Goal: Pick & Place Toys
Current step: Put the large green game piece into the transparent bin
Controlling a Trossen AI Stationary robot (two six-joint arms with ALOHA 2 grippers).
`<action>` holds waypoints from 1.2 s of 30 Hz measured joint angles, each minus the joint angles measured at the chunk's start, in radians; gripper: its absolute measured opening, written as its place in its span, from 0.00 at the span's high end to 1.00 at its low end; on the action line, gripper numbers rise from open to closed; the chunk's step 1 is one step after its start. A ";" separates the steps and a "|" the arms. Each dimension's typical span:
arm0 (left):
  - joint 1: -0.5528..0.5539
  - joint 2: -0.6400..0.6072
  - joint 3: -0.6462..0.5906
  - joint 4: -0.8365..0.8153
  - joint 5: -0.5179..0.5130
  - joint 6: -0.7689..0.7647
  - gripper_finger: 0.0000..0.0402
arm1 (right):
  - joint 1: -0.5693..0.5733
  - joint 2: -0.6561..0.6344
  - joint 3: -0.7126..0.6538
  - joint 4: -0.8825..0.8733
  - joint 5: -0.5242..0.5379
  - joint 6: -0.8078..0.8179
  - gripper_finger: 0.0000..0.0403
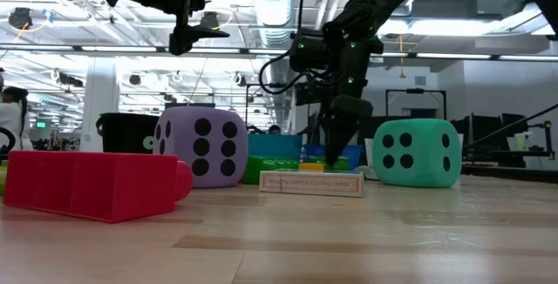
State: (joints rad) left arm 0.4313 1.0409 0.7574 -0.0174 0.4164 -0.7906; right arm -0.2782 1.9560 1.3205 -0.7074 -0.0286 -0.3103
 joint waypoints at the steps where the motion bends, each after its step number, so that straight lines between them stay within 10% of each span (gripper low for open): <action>1: 0.000 0.000 0.000 0.000 0.000 0.000 0.19 | 0.003 0.001 0.008 -0.010 0.001 0.012 0.84; 28: 0.000 0.000 0.000 0.000 0.000 0.006 0.19 | 0.085 0.005 0.530 -0.410 -0.047 0.317 0.81; 36: 0.000 -0.020 0.000 -0.002 0.008 0.235 0.19 | 0.094 0.003 0.636 -0.422 -0.045 0.418 0.81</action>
State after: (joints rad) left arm 0.4313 1.0210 0.7575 -0.0195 0.4241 -0.5560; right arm -0.1843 1.9594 1.9565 -1.1291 -0.0736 0.1076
